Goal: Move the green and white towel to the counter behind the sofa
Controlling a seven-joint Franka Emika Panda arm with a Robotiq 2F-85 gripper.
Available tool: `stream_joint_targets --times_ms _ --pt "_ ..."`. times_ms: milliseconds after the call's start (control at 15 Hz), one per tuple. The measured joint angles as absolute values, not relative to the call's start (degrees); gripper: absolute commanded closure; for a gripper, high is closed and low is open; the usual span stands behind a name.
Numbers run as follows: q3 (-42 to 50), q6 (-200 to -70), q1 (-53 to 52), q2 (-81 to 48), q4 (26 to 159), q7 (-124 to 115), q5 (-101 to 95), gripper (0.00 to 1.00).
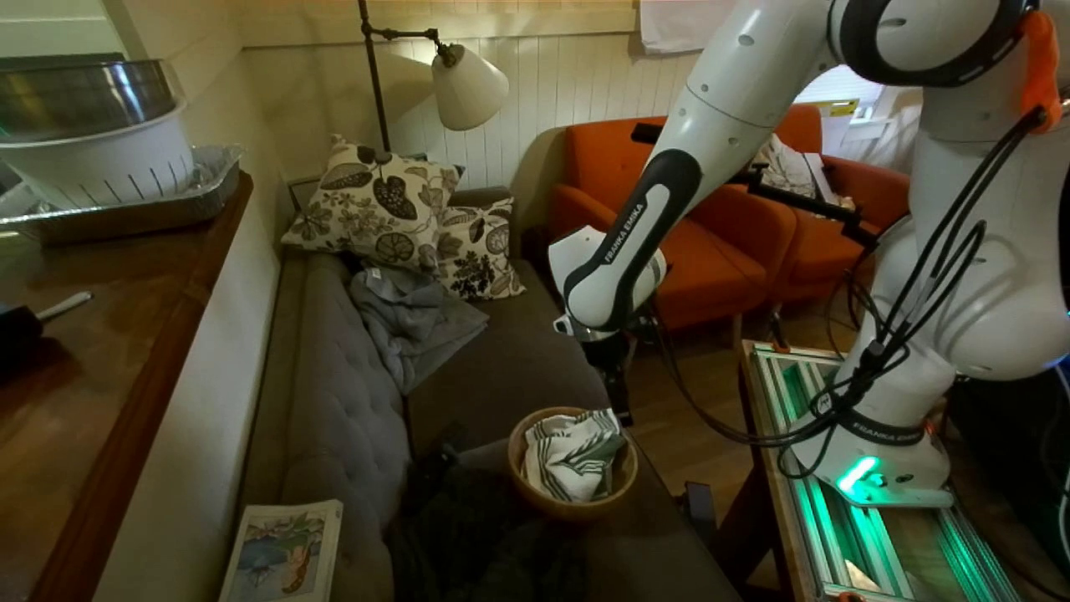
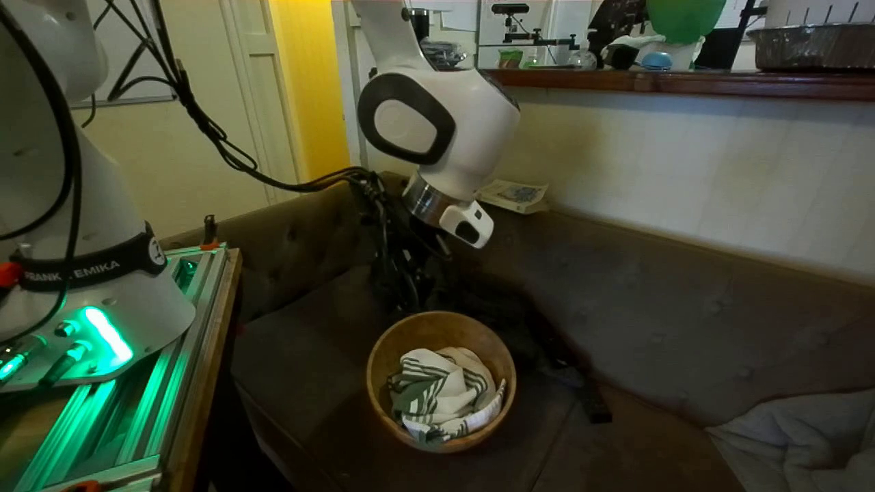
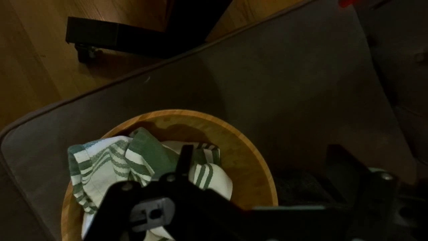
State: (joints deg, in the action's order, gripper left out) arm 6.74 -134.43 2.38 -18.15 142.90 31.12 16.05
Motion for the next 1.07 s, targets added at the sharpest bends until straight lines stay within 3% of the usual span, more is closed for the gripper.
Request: stream_joint_targets --times_ms 333,600,1067 --pt "1.9 -153.1 4.8 -20.4 145.3 22.1 18.3 0.00" --pt "-0.8 -168.2 4.5 -29.6 143.9 12.1 17.6 0.00" --pt "2.2 -171.6 0.6 -48.8 131.1 -1.9 14.2 0.00"
